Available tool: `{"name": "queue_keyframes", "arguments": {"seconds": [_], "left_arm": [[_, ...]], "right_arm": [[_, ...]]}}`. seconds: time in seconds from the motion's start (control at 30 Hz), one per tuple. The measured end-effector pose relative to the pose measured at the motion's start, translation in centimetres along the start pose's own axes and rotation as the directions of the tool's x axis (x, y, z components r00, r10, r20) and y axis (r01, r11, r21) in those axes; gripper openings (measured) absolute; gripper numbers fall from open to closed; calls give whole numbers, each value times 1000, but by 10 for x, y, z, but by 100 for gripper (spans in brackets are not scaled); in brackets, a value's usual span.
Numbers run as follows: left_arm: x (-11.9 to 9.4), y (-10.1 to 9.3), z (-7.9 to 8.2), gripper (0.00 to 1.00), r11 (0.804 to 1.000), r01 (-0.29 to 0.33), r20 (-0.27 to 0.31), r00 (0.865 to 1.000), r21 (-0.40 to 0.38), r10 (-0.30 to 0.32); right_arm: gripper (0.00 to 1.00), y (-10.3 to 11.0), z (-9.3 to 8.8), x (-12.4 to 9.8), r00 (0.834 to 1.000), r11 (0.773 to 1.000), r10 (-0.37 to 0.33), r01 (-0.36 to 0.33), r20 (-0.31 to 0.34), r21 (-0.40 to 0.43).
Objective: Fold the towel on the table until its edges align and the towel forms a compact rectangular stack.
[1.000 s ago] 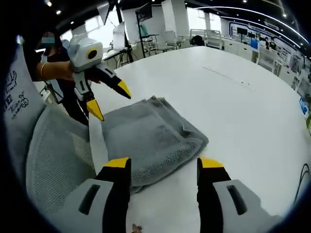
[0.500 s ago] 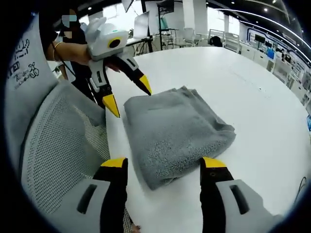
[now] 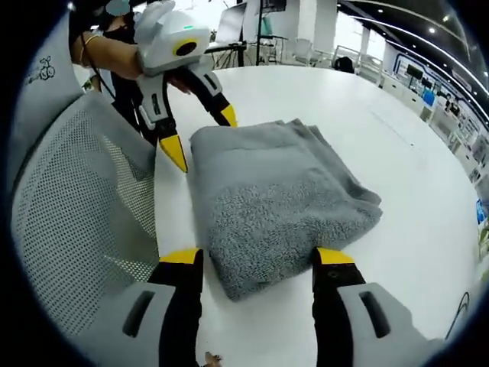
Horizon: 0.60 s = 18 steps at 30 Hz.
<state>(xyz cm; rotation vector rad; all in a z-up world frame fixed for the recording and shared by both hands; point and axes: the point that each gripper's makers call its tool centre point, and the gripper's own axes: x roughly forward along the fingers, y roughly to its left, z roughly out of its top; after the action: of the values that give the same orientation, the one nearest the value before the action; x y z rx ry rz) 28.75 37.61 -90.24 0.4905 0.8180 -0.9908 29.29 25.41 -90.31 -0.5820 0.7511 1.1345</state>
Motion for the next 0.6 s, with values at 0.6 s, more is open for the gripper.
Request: {"name": "queue_keyframes", "arguments": {"seconds": [0.6], "left_arm": [[17,35,2,45,999,-44,-22,999,26,45]], "right_arm": [[53,-32,8,18,1000,1000,-25,25,11,12]]}}
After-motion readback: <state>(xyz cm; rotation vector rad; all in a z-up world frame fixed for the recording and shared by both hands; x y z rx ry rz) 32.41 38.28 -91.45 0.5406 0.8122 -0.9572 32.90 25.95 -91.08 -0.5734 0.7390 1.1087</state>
